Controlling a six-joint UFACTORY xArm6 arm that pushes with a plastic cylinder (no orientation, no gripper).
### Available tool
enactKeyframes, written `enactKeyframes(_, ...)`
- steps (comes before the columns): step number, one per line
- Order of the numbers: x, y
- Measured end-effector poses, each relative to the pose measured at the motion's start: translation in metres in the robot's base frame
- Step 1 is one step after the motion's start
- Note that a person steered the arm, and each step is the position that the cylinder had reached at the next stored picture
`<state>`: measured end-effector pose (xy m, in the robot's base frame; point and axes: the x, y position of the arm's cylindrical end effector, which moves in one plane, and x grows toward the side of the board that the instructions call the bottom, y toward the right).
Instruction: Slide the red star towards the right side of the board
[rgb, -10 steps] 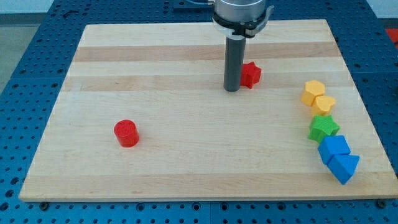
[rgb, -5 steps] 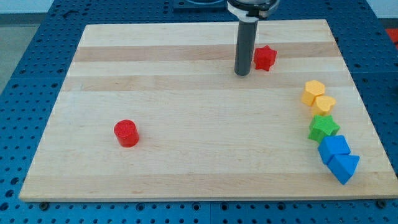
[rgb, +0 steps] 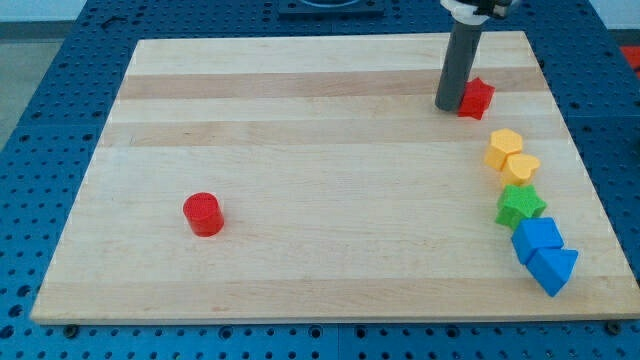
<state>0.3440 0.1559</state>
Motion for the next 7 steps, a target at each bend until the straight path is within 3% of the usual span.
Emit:
enactKeyframes(1,0.022,0.02)
enactKeyframes(5,0.008,0.009)
enactKeyframes(6,-0.036,0.033)
enactKeyframes(7,-0.046,0.043)
